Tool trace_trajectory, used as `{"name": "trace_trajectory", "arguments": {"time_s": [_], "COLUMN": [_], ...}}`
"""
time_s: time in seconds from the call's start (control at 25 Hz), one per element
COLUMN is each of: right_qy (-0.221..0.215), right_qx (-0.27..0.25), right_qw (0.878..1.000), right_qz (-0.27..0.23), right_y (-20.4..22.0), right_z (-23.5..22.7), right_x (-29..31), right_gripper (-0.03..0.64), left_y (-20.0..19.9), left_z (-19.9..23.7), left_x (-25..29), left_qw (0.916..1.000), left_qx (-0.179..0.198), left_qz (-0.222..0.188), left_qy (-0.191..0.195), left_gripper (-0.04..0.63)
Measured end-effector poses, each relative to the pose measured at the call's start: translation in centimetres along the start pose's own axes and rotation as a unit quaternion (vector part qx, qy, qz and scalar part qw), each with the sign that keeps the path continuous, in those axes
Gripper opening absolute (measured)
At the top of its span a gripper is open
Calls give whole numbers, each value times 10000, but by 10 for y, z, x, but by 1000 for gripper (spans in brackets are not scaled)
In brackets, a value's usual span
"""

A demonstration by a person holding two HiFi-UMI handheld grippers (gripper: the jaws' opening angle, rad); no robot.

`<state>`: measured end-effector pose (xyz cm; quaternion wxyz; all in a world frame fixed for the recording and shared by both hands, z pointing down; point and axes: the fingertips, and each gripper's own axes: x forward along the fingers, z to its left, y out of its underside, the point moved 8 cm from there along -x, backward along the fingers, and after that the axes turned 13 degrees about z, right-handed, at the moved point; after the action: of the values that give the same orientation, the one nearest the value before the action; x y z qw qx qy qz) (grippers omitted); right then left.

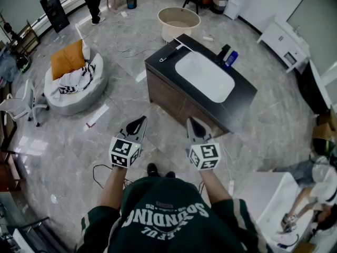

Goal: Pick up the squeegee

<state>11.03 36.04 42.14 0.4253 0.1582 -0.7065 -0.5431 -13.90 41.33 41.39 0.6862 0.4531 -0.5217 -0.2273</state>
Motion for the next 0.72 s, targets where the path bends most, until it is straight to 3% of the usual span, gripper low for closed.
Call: {"name": "trace_trajectory", "arguments": {"time_s": [0.16, 0.72], "right_qy": [67, 194], "right_qx": [180, 70], "right_qw": [9998, 9998], "right_qz": [-29, -60], "right_y": [1, -4], "right_z": [0, 4], "right_x": [1, 19], "right_gripper": [0, 0], "left_y": [1, -2], "left_z": [3, 20], "left_x": [2, 21], "left_qw": [10000, 9998], "left_qx": [-14, 35], "left_qz": [5, -9], "left_qy": [18, 210], "left_gripper": [2, 2]}}
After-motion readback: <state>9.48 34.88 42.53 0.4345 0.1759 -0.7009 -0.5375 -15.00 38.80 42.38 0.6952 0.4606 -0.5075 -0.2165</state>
